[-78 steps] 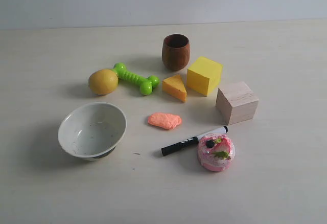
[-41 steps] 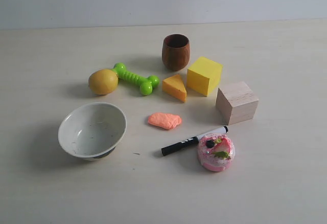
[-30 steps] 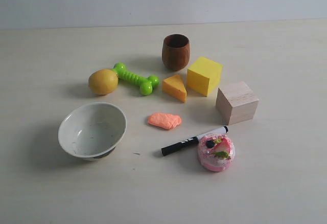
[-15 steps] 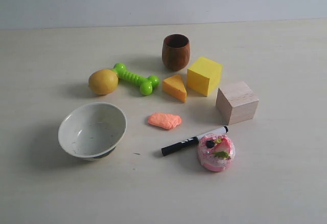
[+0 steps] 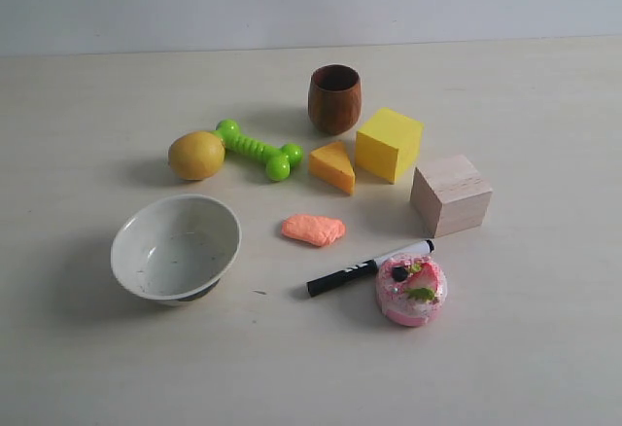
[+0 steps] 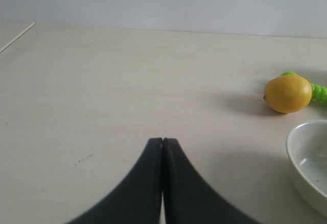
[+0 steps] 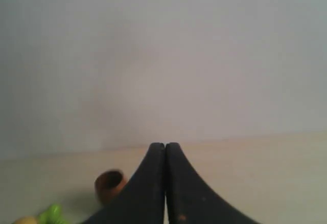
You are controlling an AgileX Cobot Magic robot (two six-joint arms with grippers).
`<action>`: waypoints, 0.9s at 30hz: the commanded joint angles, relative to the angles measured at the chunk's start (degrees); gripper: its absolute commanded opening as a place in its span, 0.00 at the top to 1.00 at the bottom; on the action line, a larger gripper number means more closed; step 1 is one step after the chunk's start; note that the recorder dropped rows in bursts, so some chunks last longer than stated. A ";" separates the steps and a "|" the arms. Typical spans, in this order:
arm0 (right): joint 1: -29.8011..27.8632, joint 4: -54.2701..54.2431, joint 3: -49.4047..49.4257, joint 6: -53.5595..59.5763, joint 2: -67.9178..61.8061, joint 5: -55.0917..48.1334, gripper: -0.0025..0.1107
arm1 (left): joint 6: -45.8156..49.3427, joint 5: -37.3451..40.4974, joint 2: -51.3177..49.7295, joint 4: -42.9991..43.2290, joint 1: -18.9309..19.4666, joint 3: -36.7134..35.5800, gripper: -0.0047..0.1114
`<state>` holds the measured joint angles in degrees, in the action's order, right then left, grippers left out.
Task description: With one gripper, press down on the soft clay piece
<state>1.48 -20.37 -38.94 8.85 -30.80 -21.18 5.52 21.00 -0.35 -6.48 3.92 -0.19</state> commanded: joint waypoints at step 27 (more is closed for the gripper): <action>13.53 -34.34 -7.28 22.45 -34.44 12.34 0.98 | 0.03 -0.54 0.35 -0.13 0.05 0.19 0.96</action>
<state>14.89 -54.27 -45.92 31.33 -64.67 -12.05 5.52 21.00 -0.35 -6.48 3.92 -0.19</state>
